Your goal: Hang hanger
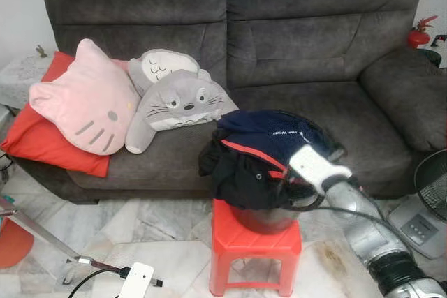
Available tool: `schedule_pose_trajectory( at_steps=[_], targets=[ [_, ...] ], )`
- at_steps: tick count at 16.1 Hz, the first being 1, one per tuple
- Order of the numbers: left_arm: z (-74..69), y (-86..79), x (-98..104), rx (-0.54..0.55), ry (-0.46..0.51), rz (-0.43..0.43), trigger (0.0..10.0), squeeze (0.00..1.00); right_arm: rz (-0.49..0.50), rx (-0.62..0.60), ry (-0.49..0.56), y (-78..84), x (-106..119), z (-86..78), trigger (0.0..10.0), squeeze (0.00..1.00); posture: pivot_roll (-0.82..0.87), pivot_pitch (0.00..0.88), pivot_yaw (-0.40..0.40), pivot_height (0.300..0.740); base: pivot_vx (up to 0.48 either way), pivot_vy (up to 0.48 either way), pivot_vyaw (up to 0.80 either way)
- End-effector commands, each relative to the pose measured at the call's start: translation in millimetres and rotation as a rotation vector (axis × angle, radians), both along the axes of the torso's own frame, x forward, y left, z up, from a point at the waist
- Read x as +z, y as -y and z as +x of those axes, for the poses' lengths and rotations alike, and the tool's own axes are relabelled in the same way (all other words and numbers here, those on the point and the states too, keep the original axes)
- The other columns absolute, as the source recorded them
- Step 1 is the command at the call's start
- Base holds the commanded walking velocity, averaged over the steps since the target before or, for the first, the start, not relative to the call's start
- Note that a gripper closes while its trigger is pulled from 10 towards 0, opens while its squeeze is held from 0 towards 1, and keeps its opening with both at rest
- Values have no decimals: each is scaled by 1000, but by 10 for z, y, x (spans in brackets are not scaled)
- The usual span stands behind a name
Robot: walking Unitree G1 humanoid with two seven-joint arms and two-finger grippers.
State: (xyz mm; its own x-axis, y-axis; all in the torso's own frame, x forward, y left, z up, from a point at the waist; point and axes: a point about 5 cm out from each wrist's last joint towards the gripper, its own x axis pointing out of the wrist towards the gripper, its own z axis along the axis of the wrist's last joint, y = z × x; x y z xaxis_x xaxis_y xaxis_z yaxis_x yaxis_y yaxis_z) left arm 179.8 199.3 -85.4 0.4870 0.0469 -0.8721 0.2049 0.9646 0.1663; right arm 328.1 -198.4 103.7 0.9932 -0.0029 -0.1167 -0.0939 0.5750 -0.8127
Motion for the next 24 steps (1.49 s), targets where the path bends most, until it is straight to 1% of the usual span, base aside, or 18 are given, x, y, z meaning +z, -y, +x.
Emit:
schedule_pose_trajectory(
  at_steps=[1,2,5,7,9,10,11,12,18,24],
  targets=[
    [-37,-36,-13,-3,-23,12,10000,0,12,25,52,-46,122,27,10000,0,-218,0,79,740,0,0,0],
    [-37,-36,-13,-3,-24,11,10000,0,14,44,81,-84,172,37,10000,0,-218,0,79,740,0,0,0],
    [-39,-35,-14,-4,-25,11,10000,0,0,38,73,-83,174,33,10000,0,-218,0,78,740,0,0,0],
    [-39,-35,-14,-5,-26,11,10000,0,-16,7,-3,-46,109,6,10000,0,-218,0,78,740,0,0,0],
    [-43,-33,-16,-7,-29,10,10000,0,-1,-3,-44,-34,61,-18,10000,0,-221,0,78,740,0,0,0],
    [-43,-32,-16,-8,-30,9,10000,0,7,-5,-48,-39,48,-29,10000,0,-220,0,77,740,0,0,0],
    [-44,-32,-17,-9,-31,9,10000,0,10,-2,-51,-49,42,-34,4667,0,-220,0,77,740,0,0,0],
    [-43,-31,-17,-9,-31,9,10000,0,9,2,-57,-62,40,-39,0,0,-220,0,76,740,0,0,0],
    [-43,-31,-16,-13,-32,10,10000,0,6,13,-78,-120,14,-56,0,0,-219,0,76,740,0,0,0],
    [-45,-28,-18,-19,-35,11,10000,0,5,3,-93,-117,-15,-67,0,0,-221,0,75,740,0,0,0]
  ],
)
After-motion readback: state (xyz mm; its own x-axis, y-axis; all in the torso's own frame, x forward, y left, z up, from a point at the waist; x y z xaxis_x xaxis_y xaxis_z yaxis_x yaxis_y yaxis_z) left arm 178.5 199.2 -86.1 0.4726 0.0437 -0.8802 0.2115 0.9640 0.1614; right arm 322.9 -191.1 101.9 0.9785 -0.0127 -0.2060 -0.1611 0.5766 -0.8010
